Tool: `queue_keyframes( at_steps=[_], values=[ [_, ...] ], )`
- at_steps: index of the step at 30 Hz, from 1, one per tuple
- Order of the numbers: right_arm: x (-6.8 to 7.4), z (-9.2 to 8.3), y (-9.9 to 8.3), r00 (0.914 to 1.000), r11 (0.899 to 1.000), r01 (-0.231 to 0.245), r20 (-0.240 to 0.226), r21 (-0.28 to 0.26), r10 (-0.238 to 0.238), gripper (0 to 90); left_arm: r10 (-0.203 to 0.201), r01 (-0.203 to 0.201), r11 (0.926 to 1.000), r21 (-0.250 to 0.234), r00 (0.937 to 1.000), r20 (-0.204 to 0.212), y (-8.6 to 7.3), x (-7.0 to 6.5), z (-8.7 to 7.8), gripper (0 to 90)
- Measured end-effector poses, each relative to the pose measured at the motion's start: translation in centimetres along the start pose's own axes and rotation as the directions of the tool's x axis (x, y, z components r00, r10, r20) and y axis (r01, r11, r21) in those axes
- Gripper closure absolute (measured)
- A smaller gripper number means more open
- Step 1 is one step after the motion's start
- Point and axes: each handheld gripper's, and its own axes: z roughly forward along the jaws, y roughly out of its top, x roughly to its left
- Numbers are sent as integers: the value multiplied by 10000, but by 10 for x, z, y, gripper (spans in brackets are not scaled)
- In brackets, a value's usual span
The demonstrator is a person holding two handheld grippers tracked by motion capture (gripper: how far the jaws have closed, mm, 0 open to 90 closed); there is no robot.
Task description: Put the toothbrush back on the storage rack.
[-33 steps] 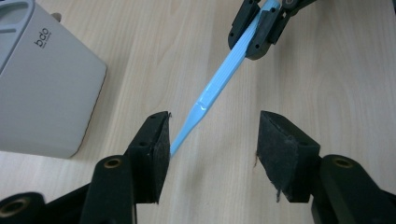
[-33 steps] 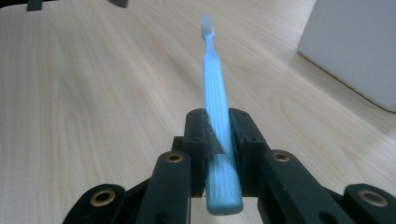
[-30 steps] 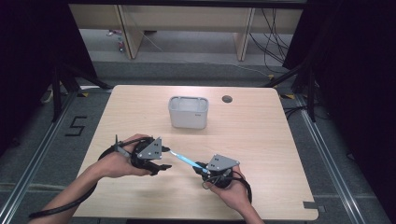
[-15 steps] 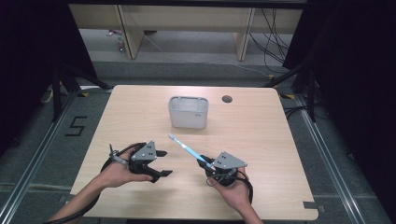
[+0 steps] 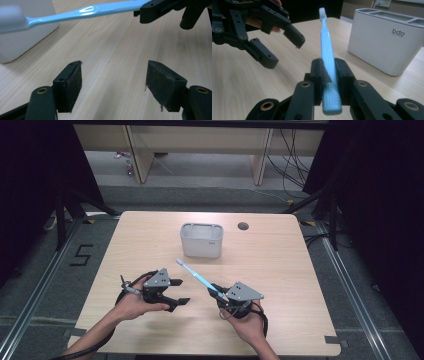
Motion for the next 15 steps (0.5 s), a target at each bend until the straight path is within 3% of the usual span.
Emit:
queue_keyframes(
  at_steps=[2, 5, 7, 9, 15],
  values=[
    [0, 1, -1, 9997, 9999, 165, -175, -24, -165, 787, 5, -5, 10000, -24, 10000, 44, 1, 1, 1, 285],
    [4, 3, -2, 9991, 9999, -93, -415, 100, 97, 786, -243, 244, 9993, -297, 9997, 45, 4, 2, 4, 286],
    [3, 3, -2, 9996, 9999, 134, -233, -28, -135, 786, -237, 239, 9990, -366, 9997, 37, 6, 2, 4, 286],
    [3, 4, -2, 9992, 9996, 153, -372, -243, -162, 787, -265, 271, 9985, -475, 9996, 124, 7, 3, 5, 286],
    [2, 3, 1, 9994, 9990, 322, -112, -325, -326, 786, -380, 381, 9967, -718, 9993, 30, 11, 5, 4, 275]
  ],
)
